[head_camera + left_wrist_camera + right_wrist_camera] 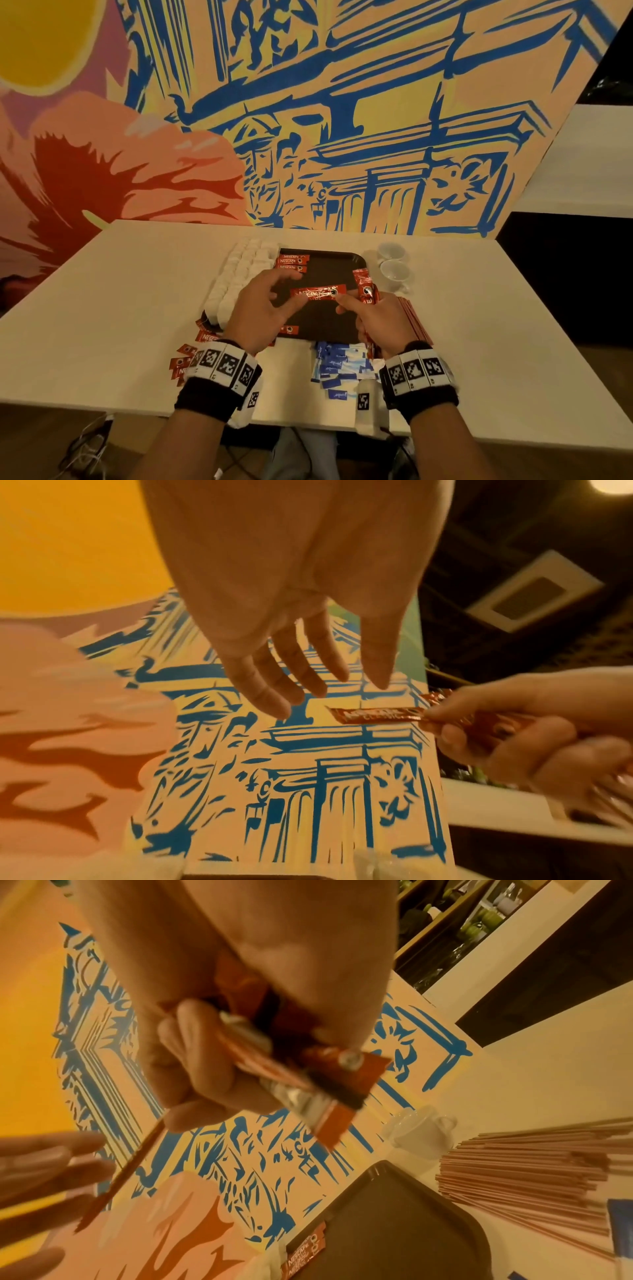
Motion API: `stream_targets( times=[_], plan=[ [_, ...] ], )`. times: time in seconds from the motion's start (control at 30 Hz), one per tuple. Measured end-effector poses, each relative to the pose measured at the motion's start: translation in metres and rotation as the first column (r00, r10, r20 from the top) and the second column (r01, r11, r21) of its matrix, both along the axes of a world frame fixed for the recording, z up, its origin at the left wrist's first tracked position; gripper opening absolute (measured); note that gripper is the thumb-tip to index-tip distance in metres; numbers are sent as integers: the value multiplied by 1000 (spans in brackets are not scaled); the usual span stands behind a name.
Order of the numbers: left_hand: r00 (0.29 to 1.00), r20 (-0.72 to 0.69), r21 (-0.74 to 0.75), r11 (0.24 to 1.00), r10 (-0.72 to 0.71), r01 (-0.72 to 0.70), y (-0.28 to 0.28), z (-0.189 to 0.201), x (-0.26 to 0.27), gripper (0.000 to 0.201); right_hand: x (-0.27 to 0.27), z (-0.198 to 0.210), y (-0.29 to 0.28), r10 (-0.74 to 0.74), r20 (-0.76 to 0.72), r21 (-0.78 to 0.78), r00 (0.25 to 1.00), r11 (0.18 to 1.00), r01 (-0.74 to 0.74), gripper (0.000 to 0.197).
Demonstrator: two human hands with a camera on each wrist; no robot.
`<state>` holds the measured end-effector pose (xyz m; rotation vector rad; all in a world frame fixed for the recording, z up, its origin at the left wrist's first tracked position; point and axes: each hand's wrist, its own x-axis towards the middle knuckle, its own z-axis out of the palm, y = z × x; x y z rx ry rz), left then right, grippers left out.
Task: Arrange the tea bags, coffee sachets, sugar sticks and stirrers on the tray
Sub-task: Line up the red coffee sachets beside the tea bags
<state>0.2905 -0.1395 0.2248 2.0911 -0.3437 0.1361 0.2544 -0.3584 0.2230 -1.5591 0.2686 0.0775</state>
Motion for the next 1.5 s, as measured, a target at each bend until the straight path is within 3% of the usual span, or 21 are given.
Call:
stream_targets(
  times=[0.13, 0.4, 0.5, 0.67, 0.83, 0.97, 1.03, 1.17, 1.33, 1.5],
  plan=[
    [977, 164, 268, 960, -132, 85, -8, 1, 7, 38, 7, -11, 3, 11, -26, 14, 1000, 1000, -10, 16],
    [976, 101, 387, 911, -194, 141, -11, 0, 28, 28, 17, -25, -1, 76, -48, 84, 996, 994, -72, 22],
    [985, 86, 398, 912, -149, 103, -8, -3, 37, 28, 19, -29, -1, 83, -40, 77, 996, 994, -80, 23],
    [996, -36, 424, 904, 79, -56, 4, -28, 70, 24, 22, -36, -7, -1, -35, 27, 999, 1000, 2, 31],
    [972, -194, 656, 755, 134, 27, 7, -78, 97, 21, 25, -42, -11, -35, -32, 48, 999, 998, 36, 30],
    [977, -184, 816, 571, 109, 90, 4, -103, 109, 25, 27, -49, -18, -61, -25, 26, 998, 998, 61, 32],
    [974, -201, 832, 543, 102, 115, 3, -112, 114, 24, 27, -52, -22, -79, -32, 11, 996, 997, 79, 33],
    [965, -240, 799, 585, 103, 136, 1, -123, 119, 22, 29, -54, -26, -90, -46, -10, 995, 996, 90, 31],
    [958, -277, 753, 636, 75, 168, 1, -119, 119, 33, 27, -46, -18, -63, -7, -40, 998, 997, 63, 31],
    [972, -211, 600, 799, 102, 46, -7, -71, 106, 32, 14, -32, -10, -64, 57, -52, 996, 996, 67, 39]
  ],
)
